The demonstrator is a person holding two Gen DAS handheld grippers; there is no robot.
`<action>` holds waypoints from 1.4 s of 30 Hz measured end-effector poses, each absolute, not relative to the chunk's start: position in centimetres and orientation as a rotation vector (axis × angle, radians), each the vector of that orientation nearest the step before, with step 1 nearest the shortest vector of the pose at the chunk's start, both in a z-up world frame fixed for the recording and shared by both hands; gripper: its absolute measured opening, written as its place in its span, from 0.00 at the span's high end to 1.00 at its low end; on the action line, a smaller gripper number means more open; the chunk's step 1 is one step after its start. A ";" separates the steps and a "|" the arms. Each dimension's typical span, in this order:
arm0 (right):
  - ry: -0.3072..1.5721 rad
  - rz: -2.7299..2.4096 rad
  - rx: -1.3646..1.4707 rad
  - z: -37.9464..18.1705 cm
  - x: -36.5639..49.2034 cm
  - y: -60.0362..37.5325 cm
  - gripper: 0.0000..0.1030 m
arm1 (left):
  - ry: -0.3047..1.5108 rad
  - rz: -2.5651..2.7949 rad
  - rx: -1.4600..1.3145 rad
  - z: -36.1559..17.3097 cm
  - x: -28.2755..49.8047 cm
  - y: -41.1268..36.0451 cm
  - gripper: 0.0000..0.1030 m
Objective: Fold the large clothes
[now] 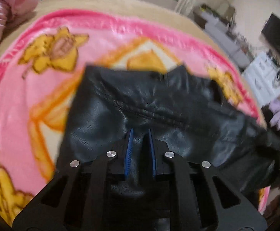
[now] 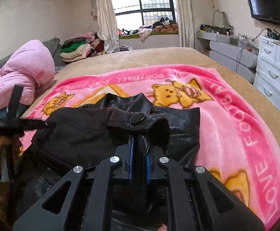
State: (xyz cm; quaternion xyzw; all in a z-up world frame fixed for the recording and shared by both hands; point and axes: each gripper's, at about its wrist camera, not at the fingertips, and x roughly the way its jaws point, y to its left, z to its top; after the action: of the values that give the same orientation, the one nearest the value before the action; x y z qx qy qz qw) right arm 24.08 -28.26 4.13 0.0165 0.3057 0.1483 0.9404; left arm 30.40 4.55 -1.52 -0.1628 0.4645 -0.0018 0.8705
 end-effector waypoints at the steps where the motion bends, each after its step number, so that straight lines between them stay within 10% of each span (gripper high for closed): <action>1: 0.634 0.296 0.037 3.9 24.3 -28.4 0.90 | 0.984 -0.005 -0.339 -2.4 30.5 4.3 0.91; 6: 0.686 0.256 0.013 2.6 25.0 -28.3 0.85 | 0.971 0.002 -0.290 -3.8 30.4 3.9 0.91; 13: 0.714 0.189 0.054 2.7 24.9 -30.0 0.49 | 0.968 -0.010 -0.275 -3.8 30.4 4.0 0.91; 42: 0.895 0.291 -0.102 -2.5 29.8 -22.4 0.54 | 0.947 -0.047 -0.265 -3.6 30.0 4.0 0.91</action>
State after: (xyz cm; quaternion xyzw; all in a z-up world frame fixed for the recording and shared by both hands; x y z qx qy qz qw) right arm 29.85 -22.40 -2.48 -0.0489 0.4312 0.1401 0.8900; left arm 29.98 4.03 -3.63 -0.1273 0.4545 -0.0224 0.8813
